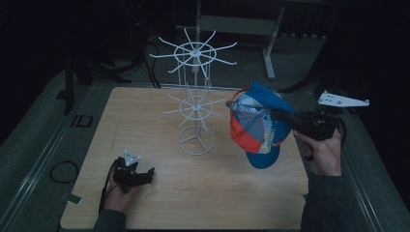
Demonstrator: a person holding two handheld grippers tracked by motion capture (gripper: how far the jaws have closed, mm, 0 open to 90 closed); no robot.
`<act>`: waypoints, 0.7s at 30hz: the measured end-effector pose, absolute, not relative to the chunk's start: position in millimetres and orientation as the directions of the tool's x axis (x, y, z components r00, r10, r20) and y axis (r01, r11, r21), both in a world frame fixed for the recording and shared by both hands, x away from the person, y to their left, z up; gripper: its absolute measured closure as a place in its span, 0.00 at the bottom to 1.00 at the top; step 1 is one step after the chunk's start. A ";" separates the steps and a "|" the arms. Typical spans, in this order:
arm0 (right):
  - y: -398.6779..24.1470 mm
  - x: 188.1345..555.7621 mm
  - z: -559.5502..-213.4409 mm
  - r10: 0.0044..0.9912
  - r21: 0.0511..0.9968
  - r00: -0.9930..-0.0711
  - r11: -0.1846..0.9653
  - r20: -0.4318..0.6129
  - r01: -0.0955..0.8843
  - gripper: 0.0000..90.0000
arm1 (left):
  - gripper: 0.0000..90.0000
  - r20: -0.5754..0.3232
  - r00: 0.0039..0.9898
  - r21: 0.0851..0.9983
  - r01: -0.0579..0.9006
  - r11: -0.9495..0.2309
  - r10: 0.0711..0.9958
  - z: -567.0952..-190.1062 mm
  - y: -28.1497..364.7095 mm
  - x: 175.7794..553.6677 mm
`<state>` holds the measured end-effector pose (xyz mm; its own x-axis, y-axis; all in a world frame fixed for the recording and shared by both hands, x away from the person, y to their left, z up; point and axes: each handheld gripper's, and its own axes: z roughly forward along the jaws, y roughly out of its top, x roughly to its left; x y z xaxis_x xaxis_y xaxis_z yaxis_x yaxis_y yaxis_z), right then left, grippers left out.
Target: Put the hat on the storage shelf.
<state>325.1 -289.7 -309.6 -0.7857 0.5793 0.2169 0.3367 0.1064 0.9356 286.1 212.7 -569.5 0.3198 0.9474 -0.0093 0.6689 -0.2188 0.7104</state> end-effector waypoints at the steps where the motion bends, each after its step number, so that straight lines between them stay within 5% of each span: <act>1: -290.0 325.2 -308.6 0.580 0.937 -0.786 0.105 0.216 0.334 0.98 | 0.15 -0.009 0.320 0.711 0.669 -0.219 0.947 -569.5 212.7 286.1; 21: -292.8 326.9 -299.7 0.582 0.943 -0.785 0.089 0.212 0.321 0.98 | 0.15 -0.010 0.319 0.711 0.669 -0.218 0.948 -569.5 212.6 286.1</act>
